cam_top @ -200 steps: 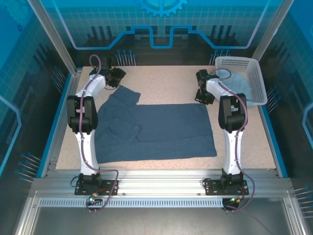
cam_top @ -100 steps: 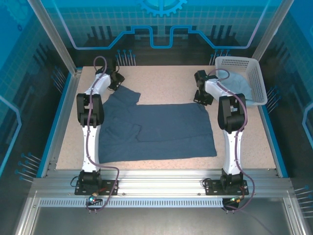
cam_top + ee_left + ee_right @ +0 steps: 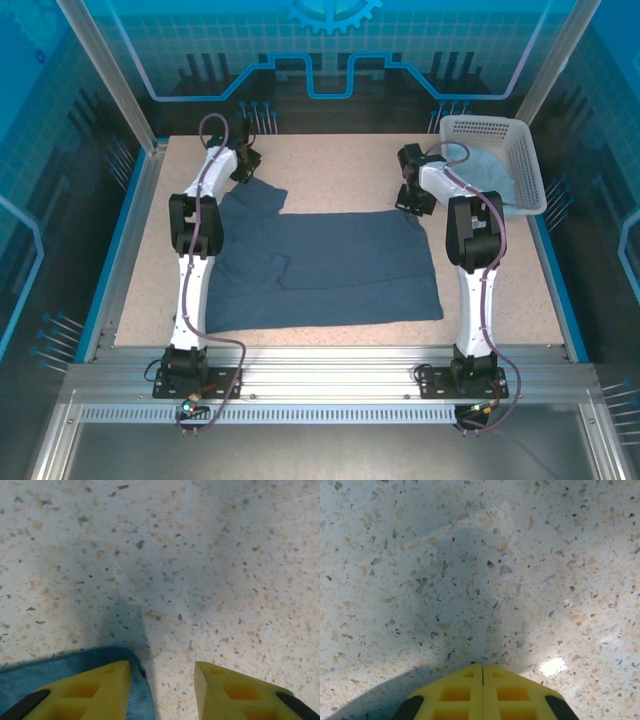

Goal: Fold and stack the t-shirts

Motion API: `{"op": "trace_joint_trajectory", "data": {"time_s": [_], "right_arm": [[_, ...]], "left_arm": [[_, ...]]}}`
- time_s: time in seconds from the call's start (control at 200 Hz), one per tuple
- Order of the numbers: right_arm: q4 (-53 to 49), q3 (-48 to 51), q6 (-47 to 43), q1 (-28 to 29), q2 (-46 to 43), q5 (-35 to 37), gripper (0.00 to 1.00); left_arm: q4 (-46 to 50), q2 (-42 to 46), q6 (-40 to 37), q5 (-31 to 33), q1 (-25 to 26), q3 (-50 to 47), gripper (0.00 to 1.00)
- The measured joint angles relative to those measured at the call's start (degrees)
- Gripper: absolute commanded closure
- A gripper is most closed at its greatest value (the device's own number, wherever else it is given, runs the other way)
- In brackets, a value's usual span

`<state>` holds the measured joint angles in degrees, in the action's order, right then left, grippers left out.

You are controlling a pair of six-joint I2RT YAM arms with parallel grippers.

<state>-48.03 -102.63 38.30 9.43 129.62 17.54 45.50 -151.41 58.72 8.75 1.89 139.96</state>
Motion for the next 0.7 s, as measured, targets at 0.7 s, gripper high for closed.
{"op": "trace_joint_trajectory", "data": {"time_s": [0.7], "right_arm": [[1.64, 3.43, -0.37, 0.0, -2.25, -1.86, 1.0]], "left_arm": [[8.59, -2.12, 5.33, 2.29, 0.2, 4.2, 1.0]]}}
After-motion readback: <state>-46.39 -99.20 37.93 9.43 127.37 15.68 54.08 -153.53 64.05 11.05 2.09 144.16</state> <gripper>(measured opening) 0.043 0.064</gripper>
